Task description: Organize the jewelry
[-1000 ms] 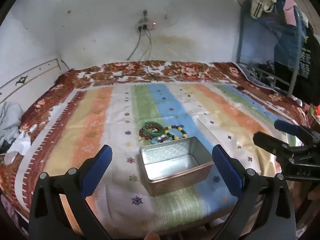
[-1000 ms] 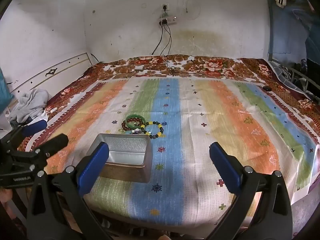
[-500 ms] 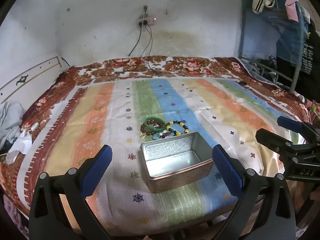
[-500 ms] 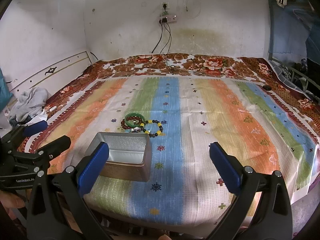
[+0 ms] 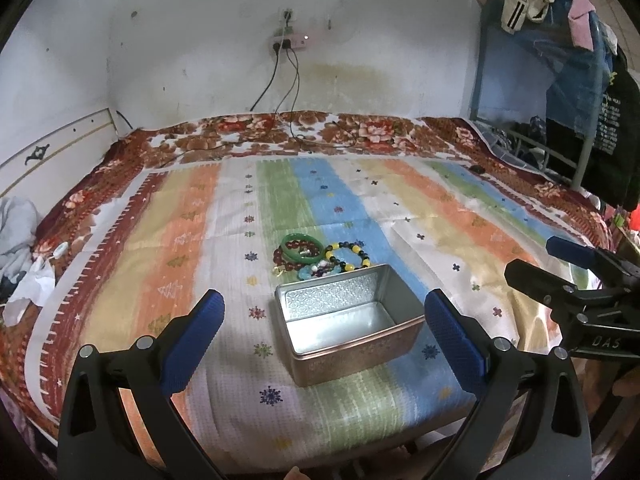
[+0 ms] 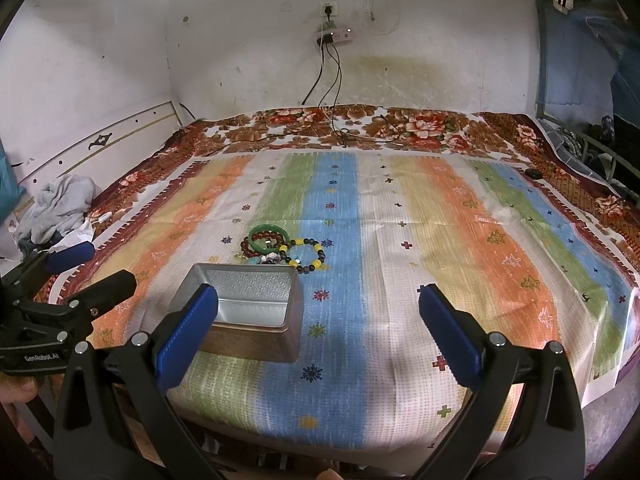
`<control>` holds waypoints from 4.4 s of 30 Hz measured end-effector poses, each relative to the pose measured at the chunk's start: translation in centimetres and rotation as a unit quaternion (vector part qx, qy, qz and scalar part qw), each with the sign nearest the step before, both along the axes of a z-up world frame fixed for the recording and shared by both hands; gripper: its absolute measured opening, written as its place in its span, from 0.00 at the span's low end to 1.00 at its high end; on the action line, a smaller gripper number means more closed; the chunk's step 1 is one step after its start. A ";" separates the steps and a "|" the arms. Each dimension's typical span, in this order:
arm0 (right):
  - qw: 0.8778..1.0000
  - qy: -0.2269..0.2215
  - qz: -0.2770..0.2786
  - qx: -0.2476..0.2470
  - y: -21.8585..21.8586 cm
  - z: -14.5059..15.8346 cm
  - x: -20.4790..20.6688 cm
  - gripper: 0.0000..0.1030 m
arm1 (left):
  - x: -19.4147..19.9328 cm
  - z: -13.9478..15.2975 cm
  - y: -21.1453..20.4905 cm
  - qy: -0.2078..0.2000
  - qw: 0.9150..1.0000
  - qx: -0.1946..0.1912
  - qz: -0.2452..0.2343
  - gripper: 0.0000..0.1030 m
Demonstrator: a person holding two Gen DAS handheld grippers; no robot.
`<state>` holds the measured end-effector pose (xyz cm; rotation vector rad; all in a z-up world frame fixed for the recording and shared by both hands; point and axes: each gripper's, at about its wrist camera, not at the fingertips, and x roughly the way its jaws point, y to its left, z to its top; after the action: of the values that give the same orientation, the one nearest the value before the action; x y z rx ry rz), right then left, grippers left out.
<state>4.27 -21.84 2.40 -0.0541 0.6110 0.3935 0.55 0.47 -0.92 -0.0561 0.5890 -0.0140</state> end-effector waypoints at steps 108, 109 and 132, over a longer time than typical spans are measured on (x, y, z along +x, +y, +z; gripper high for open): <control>0.937 0.345 -0.002 -0.057 6.7 -14.2 27.3 0.92 | 28.3 -11.5 7.7 0.321 0.945 -0.059 0.010 0.68; 0.936 0.347 -0.002 -0.057 6.7 -14.3 27.5 0.89 | 28.3 -11.7 7.6 0.322 0.945 -0.058 0.009 0.67; 0.933 0.350 0.031 -0.077 9.3 -16.2 28.2 0.11 | 29.5 -13.2 6.5 0.334 0.942 -0.029 -0.011 0.13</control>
<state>32.48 -12.55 -13.83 -0.0841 1.3506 0.4247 30.09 7.00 -14.09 -0.1140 1.2712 -0.0350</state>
